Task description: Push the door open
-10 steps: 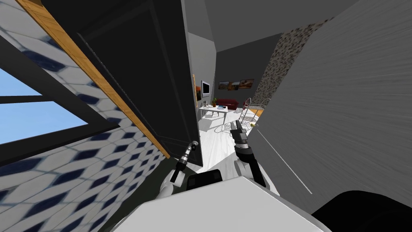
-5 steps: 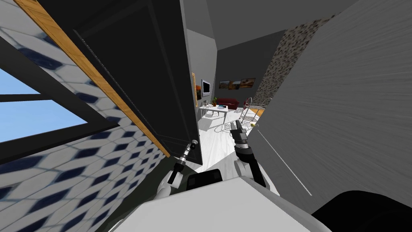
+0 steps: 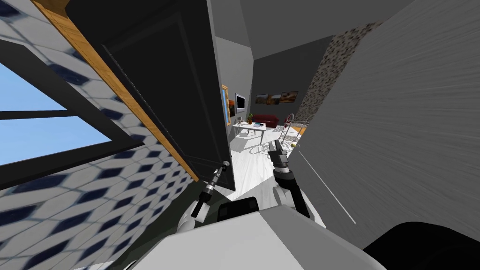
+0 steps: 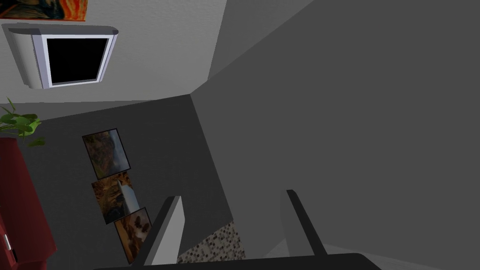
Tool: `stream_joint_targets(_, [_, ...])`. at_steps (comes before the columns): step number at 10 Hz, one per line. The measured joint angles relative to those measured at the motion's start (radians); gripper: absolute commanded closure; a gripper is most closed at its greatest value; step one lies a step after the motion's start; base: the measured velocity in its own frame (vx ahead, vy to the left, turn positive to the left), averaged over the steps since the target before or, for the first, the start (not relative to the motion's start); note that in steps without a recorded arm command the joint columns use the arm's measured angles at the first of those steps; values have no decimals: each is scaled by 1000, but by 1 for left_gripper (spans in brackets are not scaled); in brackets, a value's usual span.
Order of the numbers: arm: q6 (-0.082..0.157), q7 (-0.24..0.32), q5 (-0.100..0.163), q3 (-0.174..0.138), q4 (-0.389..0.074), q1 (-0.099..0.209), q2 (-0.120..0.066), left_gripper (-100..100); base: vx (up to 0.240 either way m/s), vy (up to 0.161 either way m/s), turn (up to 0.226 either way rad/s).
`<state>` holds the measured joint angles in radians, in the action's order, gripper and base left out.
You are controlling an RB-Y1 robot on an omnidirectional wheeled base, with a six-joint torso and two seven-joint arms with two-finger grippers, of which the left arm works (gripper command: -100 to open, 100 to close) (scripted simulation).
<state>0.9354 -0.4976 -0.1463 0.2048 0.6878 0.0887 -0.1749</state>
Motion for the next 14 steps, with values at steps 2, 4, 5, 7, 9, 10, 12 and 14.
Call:
stream_joint_targets(2, [6,-47,-12,-3,4,-7,-11,-100,-40,-36,35])
stream_joint_targets(4, [17,-99,-27,-9,-3,-9,-26,-100,-38,-38,24])
stream_joint_targets(5, [26,-126,-34,-12,-10,-10,-34,-100,-27,-26,16])
stream_joint_targets(7, [30,-171,-47,-15,0,-20,-46,-100,-43,-31,36])
stream_joint_targets(9, [35,-222,-63,-19,5,-29,-61,-100,-41,-37,25])
stream_joint_targets(10, [38,-248,-71,-21,8,-33,-68,-100,-31,-24,16])
stream_joint_targets(12, [47,-292,-82,-25,5,-37,-81,-100,-46,-31,38])
stream_joint_targets(14, [58,-343,-96,-30,2,-43,-95,-100,-39,-26,17])
